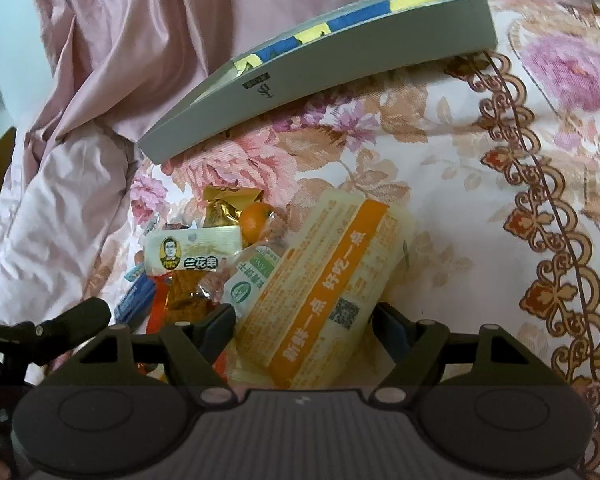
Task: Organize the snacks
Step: 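Lower left gripper onto orange spicy strip while right gripper lowers onto bread bag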
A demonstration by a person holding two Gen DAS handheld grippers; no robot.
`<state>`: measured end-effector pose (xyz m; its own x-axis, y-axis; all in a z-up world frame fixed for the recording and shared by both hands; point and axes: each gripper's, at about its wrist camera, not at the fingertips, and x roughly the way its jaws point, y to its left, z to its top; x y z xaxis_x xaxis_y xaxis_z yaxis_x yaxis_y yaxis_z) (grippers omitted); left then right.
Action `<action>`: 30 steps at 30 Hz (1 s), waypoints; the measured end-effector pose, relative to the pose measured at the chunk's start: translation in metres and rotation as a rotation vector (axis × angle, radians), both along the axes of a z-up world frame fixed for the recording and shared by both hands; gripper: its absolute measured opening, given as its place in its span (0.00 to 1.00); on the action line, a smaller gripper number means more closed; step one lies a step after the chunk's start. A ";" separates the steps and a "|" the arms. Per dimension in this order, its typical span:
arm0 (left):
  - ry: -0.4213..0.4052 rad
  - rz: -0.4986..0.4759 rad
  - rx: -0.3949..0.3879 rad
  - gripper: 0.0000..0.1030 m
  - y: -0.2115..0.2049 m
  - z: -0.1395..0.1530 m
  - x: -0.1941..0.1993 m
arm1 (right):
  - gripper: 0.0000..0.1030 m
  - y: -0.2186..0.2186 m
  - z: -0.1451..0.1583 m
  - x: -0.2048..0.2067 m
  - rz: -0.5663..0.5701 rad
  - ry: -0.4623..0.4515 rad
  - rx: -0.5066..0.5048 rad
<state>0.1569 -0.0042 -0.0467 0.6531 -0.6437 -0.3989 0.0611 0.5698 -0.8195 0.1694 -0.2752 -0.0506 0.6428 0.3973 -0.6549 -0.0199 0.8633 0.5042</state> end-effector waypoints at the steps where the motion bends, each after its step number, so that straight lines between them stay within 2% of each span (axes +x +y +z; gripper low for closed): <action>1: 0.000 -0.007 0.012 0.74 -0.004 0.000 0.002 | 0.75 -0.003 0.000 0.000 -0.005 0.012 0.020; 4: 0.019 -0.001 0.103 0.72 -0.016 -0.003 0.008 | 0.72 -0.008 0.001 -0.001 -0.009 0.027 0.044; 6: 0.039 0.007 0.156 0.67 -0.021 -0.005 0.014 | 0.72 -0.009 0.002 -0.001 -0.009 0.029 0.041; 12: 0.060 0.047 0.114 0.52 -0.026 -0.014 0.030 | 0.70 -0.007 0.005 -0.002 0.004 0.029 0.008; 15: 0.038 0.040 0.111 0.50 -0.030 -0.014 0.032 | 0.70 -0.007 0.004 -0.002 0.008 0.031 0.006; 19: -0.005 0.005 0.147 0.50 -0.039 -0.012 0.031 | 0.70 -0.011 0.004 0.000 -0.004 0.039 0.023; 25: -0.078 -0.073 0.249 0.50 -0.050 -0.010 0.023 | 0.67 -0.030 0.008 0.001 -0.073 0.031 0.048; 28: -0.099 -0.095 0.301 0.45 -0.053 -0.008 0.018 | 0.63 -0.037 0.008 0.003 -0.103 0.030 0.036; 30: -0.103 -0.102 0.344 0.38 -0.055 -0.006 0.016 | 0.63 -0.038 0.005 0.004 -0.101 0.042 0.045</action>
<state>0.1733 -0.0587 -0.0524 0.6407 -0.5471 -0.5387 0.2035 0.7975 -0.5679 0.1731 -0.3132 -0.0456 0.6538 0.3615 -0.6647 0.0881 0.8361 0.5415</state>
